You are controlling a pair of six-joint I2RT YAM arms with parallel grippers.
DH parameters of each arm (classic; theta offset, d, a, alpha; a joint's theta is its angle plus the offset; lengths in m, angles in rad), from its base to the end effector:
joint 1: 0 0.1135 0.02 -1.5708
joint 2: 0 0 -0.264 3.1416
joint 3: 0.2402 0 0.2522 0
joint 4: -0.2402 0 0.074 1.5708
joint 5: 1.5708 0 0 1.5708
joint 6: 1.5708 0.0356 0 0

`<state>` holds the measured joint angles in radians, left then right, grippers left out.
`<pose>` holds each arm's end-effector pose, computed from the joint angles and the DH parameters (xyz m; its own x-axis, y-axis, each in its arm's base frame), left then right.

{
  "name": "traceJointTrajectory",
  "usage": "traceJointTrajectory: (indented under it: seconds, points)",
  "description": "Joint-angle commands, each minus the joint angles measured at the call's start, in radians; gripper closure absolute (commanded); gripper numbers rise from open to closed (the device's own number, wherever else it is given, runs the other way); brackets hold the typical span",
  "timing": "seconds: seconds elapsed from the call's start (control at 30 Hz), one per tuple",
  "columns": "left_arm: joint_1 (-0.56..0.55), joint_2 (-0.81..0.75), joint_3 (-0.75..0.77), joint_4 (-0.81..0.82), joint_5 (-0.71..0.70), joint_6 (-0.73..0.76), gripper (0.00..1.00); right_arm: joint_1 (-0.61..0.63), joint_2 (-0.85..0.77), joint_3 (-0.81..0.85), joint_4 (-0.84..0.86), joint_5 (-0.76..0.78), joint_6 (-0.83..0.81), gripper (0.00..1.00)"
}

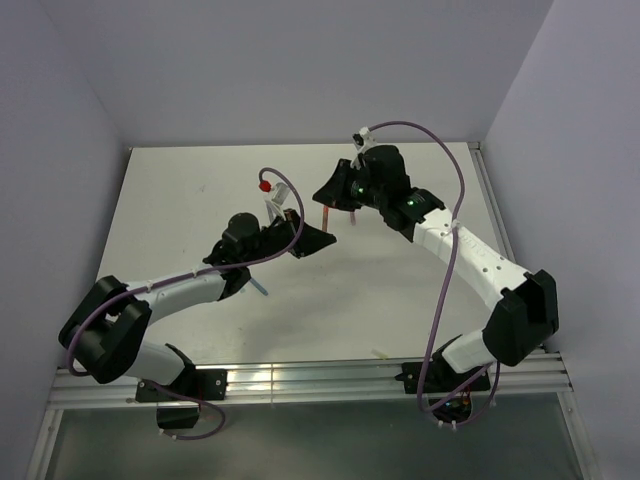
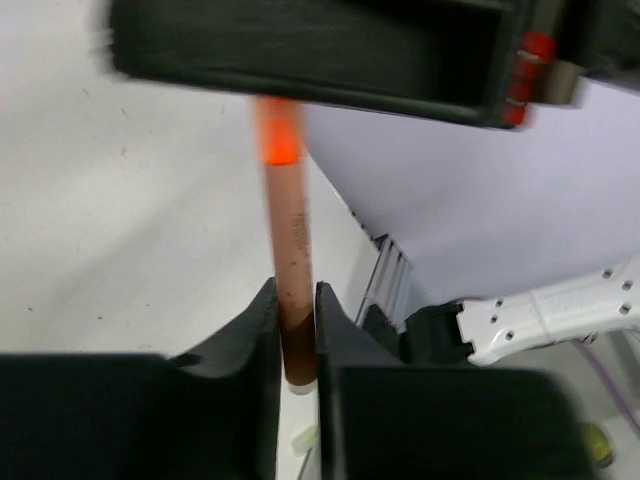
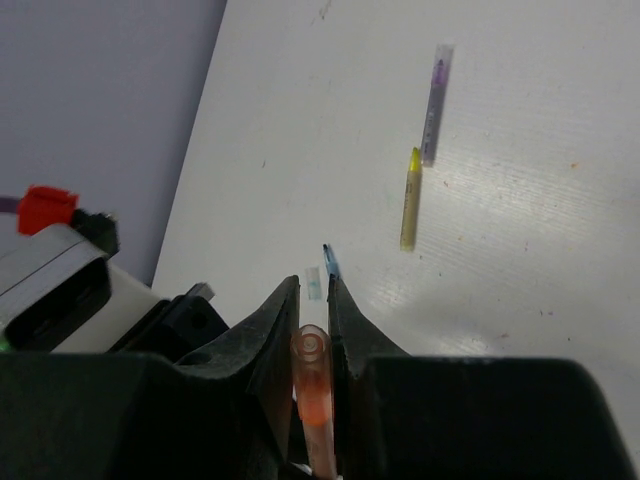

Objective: Insert the pens into the pen caps
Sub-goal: Place the pen at the center of the board.

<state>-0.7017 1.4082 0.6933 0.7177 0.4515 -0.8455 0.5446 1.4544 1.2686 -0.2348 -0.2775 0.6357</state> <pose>0.2249 -0.2104 0.2590 -0.6826 -0.3047 -0.6643 0.6080 0.2677 -0.7475 0.2857 0.1845 0.3452 -0.7038 0.2413 -0.6681 -0.3657 0.6833 0.6320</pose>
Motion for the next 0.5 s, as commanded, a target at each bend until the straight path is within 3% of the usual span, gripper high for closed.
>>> traceJointTrajectory:
  seconds: [0.0,0.03,0.47]
  points:
    - [-0.005,0.012,-0.003,0.075,0.039,-0.018,0.95,0.0,-0.066,-0.008,0.078,0.032,-0.002,1.0]
    - [-0.005,0.014,-0.005,0.078,0.038,-0.023,1.0,0.0,-0.075,-0.011,0.083,0.032,-0.004,1.0]
    - [0.027,-0.066,0.057,-0.01,-0.097,0.072,1.0,0.073,-0.158,-0.106,0.031,0.078,-0.082,1.0]
